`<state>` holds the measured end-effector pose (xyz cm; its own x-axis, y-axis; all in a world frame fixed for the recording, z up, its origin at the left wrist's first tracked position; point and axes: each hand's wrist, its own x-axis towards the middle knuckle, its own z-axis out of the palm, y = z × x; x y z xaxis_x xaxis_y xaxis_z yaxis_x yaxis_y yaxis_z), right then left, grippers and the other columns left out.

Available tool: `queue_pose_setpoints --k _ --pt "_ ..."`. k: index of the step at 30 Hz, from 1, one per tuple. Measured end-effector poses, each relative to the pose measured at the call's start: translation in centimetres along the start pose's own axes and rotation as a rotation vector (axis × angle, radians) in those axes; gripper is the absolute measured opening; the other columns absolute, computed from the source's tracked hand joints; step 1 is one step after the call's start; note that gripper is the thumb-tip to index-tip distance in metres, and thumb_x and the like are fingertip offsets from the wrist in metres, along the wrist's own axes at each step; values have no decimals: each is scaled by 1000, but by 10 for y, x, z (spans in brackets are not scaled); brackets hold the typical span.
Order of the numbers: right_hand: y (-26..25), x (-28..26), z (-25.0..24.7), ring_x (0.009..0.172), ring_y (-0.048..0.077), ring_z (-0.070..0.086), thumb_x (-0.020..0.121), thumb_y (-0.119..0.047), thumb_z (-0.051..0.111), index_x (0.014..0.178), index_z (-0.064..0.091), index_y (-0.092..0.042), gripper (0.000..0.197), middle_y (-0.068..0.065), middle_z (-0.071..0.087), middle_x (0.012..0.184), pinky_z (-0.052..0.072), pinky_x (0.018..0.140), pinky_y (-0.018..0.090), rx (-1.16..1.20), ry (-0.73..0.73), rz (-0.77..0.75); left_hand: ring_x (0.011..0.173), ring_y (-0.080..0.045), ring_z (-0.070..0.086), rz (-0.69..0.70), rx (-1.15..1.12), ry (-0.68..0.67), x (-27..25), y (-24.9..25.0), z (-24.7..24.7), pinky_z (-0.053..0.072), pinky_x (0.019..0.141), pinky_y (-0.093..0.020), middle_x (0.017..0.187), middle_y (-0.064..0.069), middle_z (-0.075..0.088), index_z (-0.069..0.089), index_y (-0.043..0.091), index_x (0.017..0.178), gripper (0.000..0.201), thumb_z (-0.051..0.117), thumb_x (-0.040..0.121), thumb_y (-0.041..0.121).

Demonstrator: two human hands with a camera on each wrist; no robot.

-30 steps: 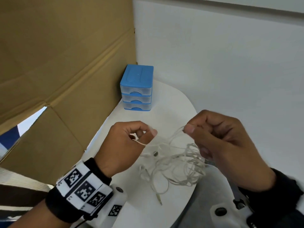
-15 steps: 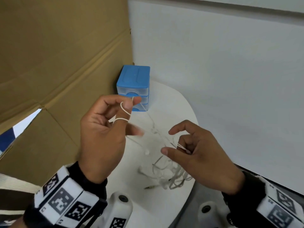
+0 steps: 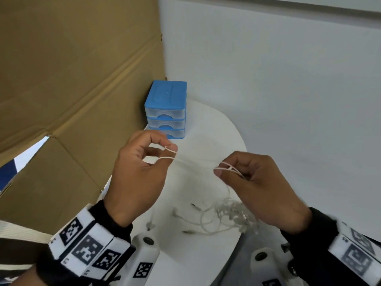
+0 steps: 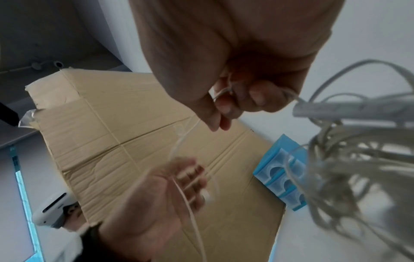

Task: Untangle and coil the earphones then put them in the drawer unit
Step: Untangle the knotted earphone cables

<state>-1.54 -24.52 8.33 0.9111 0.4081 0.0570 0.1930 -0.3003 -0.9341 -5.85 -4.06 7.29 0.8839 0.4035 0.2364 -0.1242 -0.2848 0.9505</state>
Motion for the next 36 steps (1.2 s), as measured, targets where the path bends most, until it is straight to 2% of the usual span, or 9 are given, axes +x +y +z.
queue_pose_setpoints --k 5,9,13,16,21,24,28,32,36 --pt "-8 4 -12 49 19 39 91 -22 65 68 62 -4 30 9 46 50 37 51 29 42 67 -22 65 -18 62 -219 -176 -50 9 -9 0 47 68 -24 66 -2 68 57 21 52 19 56 70 16" --pt "-1 9 -21 61 12 58 92 -39 59 72 72 -21 30 1 65 68 45 63 25 -207 135 -31 35 -14 36 -259 -322 -552 4 4 -11 19 46 -27 41 -3 43 60 12 59 19 65 62 31" --pt "4 13 -32 45 12 46 95 -40 54 73 69 -13 38 3 54 52 40 51 20 -288 160 -32 33 -10 46 -452 -415 -1114 1 14 -20 48 48 -20 62 -14 68 72 -2 81 63 57 82 59" --pt "-10 11 -30 57 26 64 97 -23 55 75 69 -3 32 11 67 63 54 54 33 68 103 -60 38 -20 55 -591 -196 -939 -8 12 -3 54 55 -31 74 -15 70 72 2 75 58 54 89 56" --pt "-23 2 -25 74 30 65 91 -24 54 76 65 5 35 21 67 77 53 64 31 380 -147 -114 88 2 63 -172 152 -263 -22 -9 21 49 73 -22 95 25 64 59 34 93 33 82 71 40" --pt "-24 -3 -20 79 32 66 89 -14 46 69 64 0 30 11 69 72 52 71 28 458 -250 -115 111 5 57 -81 86 -248 -25 -5 23 48 85 -15 121 27 59 50 42 121 64 82 67 51" --pt "-23 -4 -17 85 45 66 72 -12 50 63 57 0 17 23 64 71 51 81 37 565 -282 -108 75 -3 68 -48 -111 -265 -24 0 25 50 68 -13 90 12 74 69 26 104 27 74 78 20" --pt "-18 2 -24 70 41 65 63 -30 64 60 51 1 33 27 60 72 57 64 41 741 -214 43 52 -6 59 -84 -141 -327 -23 2 21 43 47 -10 71 6 71 70 24 104 30 71 83 3" --pt "-14 6 -27 59 34 60 57 -37 53 61 56 0 37 33 65 93 54 54 36 777 -221 221 61 -18 67 -136 -189 -353 -21 1 20 49 56 -19 82 1 72 63 33 118 51 67 84 -5"
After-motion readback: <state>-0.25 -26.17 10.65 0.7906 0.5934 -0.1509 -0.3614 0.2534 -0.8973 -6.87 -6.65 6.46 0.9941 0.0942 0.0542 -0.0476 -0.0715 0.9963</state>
